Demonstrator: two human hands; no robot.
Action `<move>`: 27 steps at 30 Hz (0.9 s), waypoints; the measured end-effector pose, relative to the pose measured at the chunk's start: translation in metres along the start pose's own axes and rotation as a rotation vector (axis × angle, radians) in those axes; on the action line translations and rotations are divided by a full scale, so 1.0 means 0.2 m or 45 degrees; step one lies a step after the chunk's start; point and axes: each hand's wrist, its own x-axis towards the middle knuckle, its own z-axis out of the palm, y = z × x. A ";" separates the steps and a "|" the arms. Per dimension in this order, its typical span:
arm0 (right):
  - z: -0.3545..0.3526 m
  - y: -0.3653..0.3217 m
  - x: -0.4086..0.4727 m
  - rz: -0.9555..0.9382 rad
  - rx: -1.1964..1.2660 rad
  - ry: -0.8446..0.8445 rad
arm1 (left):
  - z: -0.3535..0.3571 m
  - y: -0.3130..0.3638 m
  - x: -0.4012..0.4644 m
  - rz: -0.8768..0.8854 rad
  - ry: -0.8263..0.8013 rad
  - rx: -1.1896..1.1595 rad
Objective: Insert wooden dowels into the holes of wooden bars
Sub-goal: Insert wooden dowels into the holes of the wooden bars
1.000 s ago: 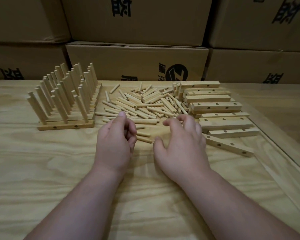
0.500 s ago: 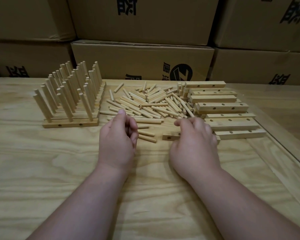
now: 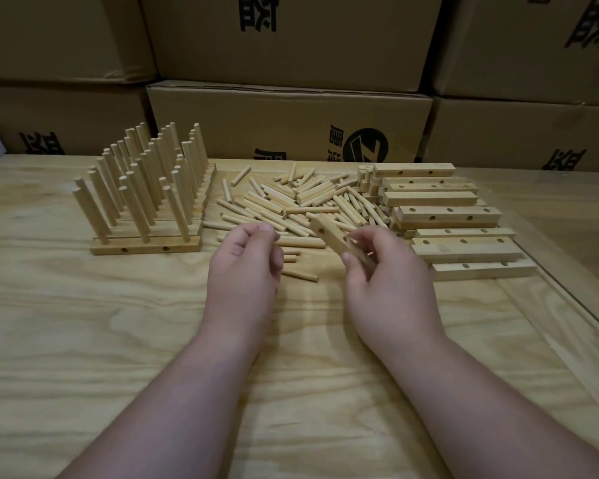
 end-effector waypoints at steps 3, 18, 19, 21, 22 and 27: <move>0.01 -0.01 -0.01 -0.065 0.337 0.050 | 0.00 -0.01 0.01 0.007 -0.041 0.089; 0.06 0.03 -0.01 -0.253 0.031 -0.612 | -0.02 -0.02 0.02 0.212 0.214 0.568; 0.06 0.03 -0.02 -0.304 -0.079 -0.687 | -0.02 -0.02 0.01 0.217 0.215 0.622; 0.07 0.02 -0.03 -0.385 -0.212 -0.789 | -0.01 -0.03 0.02 0.195 0.227 0.799; 0.08 0.02 -0.04 -0.403 -0.244 -0.813 | -0.01 -0.03 0.02 0.165 0.202 0.982; 0.08 0.02 -0.04 -0.402 -0.250 -0.787 | 0.00 -0.05 0.02 0.014 -0.020 1.395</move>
